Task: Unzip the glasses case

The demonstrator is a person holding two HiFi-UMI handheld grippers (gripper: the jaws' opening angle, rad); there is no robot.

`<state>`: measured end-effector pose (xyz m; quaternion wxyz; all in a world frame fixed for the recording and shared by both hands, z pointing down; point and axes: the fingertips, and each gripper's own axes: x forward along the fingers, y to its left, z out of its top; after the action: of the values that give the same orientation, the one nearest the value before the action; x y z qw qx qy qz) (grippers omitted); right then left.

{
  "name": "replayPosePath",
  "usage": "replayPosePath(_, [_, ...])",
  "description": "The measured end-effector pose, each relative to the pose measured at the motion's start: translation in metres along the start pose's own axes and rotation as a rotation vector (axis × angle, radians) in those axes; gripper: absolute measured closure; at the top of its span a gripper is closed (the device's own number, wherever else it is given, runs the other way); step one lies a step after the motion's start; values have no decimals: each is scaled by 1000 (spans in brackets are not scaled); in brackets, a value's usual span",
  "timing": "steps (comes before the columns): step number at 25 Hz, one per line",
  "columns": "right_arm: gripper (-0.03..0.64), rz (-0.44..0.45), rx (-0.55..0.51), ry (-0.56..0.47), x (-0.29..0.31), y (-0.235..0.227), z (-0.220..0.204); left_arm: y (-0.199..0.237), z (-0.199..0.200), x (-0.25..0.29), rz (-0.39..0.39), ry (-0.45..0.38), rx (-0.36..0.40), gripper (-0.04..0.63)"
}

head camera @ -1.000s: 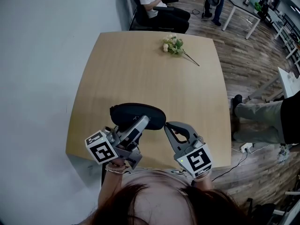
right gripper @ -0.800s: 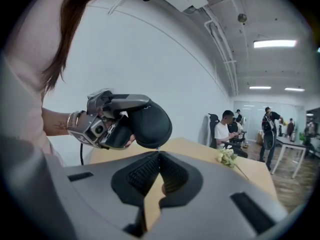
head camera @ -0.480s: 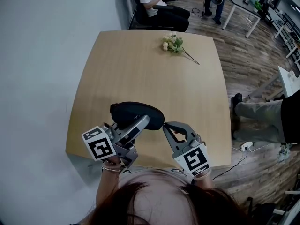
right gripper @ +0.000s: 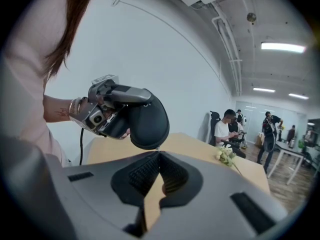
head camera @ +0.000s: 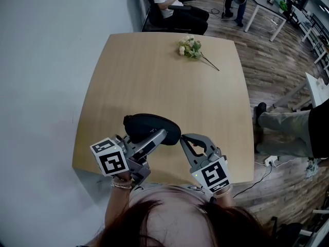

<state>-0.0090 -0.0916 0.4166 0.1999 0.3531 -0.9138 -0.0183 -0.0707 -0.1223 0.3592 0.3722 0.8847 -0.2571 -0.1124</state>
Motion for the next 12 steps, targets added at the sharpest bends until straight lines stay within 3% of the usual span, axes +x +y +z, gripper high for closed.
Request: replayPosePath(12, [601,-9,-20,33,5,-2,-9,4,-14,3,28,108,57,365])
